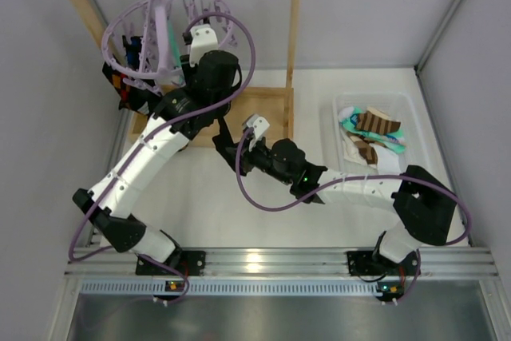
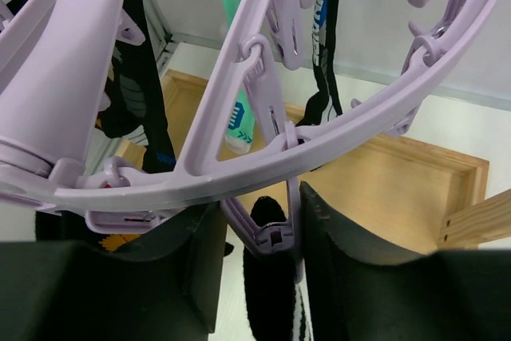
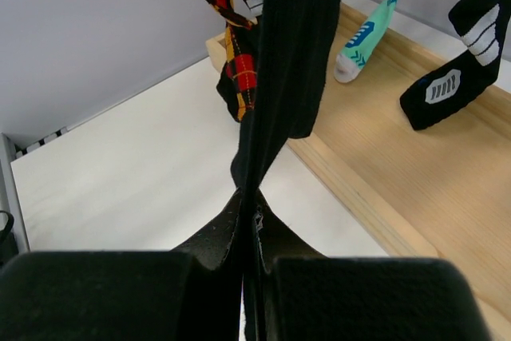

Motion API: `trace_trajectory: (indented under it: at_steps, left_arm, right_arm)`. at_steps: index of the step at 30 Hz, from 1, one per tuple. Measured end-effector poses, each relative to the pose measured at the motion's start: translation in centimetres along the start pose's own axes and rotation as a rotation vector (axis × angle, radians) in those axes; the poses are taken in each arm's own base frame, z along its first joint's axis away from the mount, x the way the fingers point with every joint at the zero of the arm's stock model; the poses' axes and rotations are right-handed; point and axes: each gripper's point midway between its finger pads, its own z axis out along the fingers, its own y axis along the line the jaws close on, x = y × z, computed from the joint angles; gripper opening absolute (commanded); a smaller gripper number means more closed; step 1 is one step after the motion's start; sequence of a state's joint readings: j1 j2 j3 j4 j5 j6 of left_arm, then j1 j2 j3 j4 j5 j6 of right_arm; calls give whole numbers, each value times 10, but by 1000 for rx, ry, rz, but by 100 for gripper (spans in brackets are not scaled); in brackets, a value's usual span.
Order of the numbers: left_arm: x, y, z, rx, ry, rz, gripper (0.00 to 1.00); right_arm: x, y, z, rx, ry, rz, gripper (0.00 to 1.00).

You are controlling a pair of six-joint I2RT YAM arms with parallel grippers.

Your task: Remove the socks clipped to the hanger

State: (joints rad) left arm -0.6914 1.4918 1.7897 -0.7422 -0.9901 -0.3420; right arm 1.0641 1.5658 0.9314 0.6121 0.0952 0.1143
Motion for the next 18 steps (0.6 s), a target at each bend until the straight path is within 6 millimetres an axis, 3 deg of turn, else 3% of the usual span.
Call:
trace_trajectory:
  at_steps: [8,13,18]
  left_arm:
    - [-5,1,1,-4,-7,-2,0]
    - [-7,0,1,1,-7,-2,0]
    - [-7,-1,2,10,-3,-5,0]
  right_arm:
    - [1,1,0,-3,2,-2,0]
    - [11,-2,-5,8,16,-2,0]
    - [46,-11,-29,30,84,-7,0]
